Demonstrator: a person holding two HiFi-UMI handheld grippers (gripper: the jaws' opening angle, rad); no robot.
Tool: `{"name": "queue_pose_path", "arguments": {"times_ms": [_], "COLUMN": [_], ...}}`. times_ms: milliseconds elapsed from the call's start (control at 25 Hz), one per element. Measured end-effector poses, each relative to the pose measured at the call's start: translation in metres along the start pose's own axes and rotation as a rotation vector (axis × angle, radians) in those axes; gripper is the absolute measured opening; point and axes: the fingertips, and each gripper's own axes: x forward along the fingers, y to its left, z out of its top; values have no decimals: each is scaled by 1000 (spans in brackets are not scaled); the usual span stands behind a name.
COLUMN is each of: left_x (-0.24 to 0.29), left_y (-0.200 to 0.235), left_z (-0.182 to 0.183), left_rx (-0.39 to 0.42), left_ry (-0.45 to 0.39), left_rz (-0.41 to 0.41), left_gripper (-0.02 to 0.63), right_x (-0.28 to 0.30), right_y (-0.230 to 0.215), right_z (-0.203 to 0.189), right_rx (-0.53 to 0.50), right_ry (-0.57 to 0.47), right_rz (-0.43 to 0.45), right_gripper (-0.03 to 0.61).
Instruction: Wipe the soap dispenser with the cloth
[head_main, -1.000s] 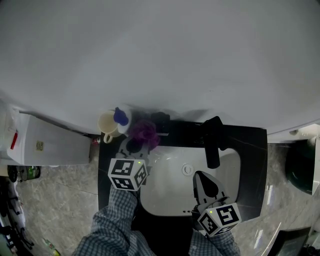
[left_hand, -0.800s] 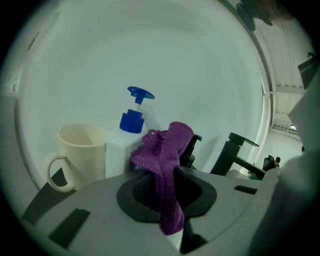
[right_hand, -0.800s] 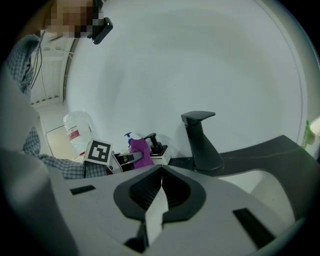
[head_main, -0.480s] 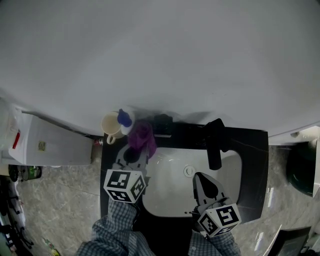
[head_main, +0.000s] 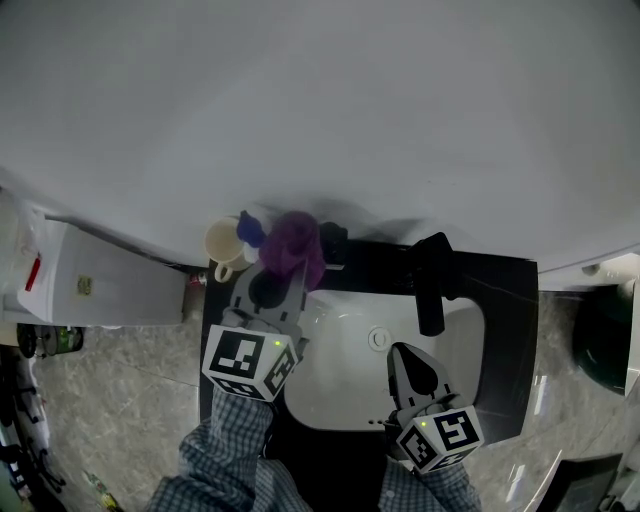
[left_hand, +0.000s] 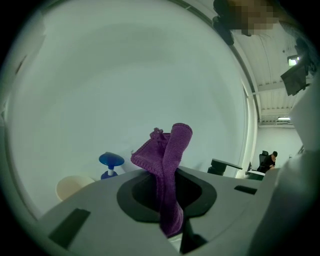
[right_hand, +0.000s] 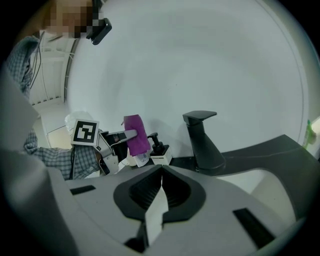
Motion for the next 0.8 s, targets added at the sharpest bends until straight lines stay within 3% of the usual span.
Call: {"name": "queue_pose_path", "arguments": {"times_ms": [440,800], "left_x": [24,27], "left_y": [-28,-41], "left_z": [-45,-111], "left_rx": [20,-17], "left_ry": [79,250], "left_rz": [-90,-97], "left_gripper": [60,60], "right_x": [-7,-13], "right_y": [-10,-17], "right_z": [-4,-9], "right_rx": [19,26], "right_ry": [-3,-2], "right_rz": [-23,-38], "right_gripper": [18,18]}}
